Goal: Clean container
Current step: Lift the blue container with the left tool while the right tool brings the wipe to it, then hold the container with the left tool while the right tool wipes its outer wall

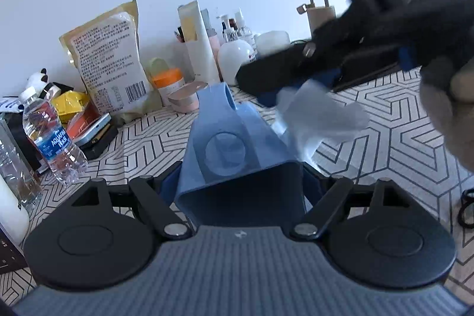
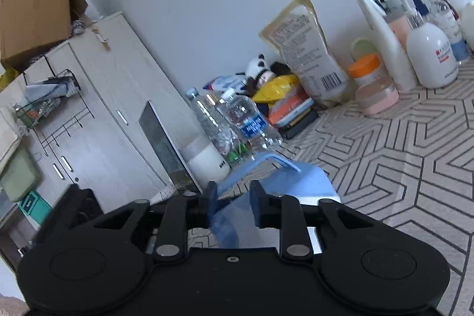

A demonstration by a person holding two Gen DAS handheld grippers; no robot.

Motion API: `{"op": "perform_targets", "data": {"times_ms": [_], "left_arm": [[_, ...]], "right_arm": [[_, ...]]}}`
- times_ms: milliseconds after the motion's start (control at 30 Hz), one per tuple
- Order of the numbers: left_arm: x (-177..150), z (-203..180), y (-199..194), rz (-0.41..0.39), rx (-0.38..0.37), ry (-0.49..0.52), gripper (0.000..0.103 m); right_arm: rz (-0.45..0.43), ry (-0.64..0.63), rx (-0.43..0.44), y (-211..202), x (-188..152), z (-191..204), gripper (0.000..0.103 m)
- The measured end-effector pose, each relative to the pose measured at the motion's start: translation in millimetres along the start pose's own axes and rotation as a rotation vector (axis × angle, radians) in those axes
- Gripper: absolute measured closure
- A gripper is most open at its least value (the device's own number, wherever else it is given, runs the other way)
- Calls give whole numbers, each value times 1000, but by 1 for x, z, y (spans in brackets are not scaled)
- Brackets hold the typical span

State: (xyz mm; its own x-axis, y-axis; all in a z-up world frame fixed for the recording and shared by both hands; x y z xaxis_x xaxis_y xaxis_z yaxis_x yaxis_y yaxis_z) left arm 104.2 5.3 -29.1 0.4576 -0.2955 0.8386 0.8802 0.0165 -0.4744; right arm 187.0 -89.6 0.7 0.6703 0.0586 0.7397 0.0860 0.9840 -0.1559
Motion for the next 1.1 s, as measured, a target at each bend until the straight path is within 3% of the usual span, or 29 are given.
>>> {"op": "perform_targets", "data": {"times_ms": [200,333,400,533,833,867,900,967,1033,1100], "left_arm": [[-2,1,4,19,-5,-12,23],[-3,2,7,33,-5,-20,24],[-3,2,5,23,-13,-22,24],[-3,3,4,20,-17,-27,24],[-1,7,6,22,-27,-51,24],[-1,7,6,25,-31,-52,24],[-2,7,8,33,-36,-50,24],[-2,8,11,48,-45,-53,24],[-4,10,14,71,-78,-88,23],[-5,15,18,89,-104,-130,23]], "right_arm": [[-12,32,-112,-16,2,-11,46],[-2,211,-329,-25,-12,-47,43],[42,189,-429,-27,-22,-56,45],[61,121,-481,-40,-23,-50,43],[244,-207,-633,-30,-35,-35,42],[254,-241,-644,-28,-35,-34,47],[265,-278,-653,-26,-35,-33,64],[278,-299,-613,-21,-35,-31,84],[269,-196,-492,-16,-32,-33,89],[249,-116,-430,-15,-29,-37,91]]}}
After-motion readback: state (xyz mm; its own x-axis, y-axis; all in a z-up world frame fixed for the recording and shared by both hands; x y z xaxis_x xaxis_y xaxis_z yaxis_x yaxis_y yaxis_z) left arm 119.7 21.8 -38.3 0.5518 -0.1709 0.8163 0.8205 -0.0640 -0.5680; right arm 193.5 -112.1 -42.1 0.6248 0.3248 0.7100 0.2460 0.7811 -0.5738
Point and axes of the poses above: each gripper's, at about its wrist camera, not at the fingertips, and y roughly the way its jaws point, z to its left, x to its top, the point moved 8 cm from there along y, roughly the way its jaws point, and after that the axes turned 3 degrees about y, right-handed, at the moved point
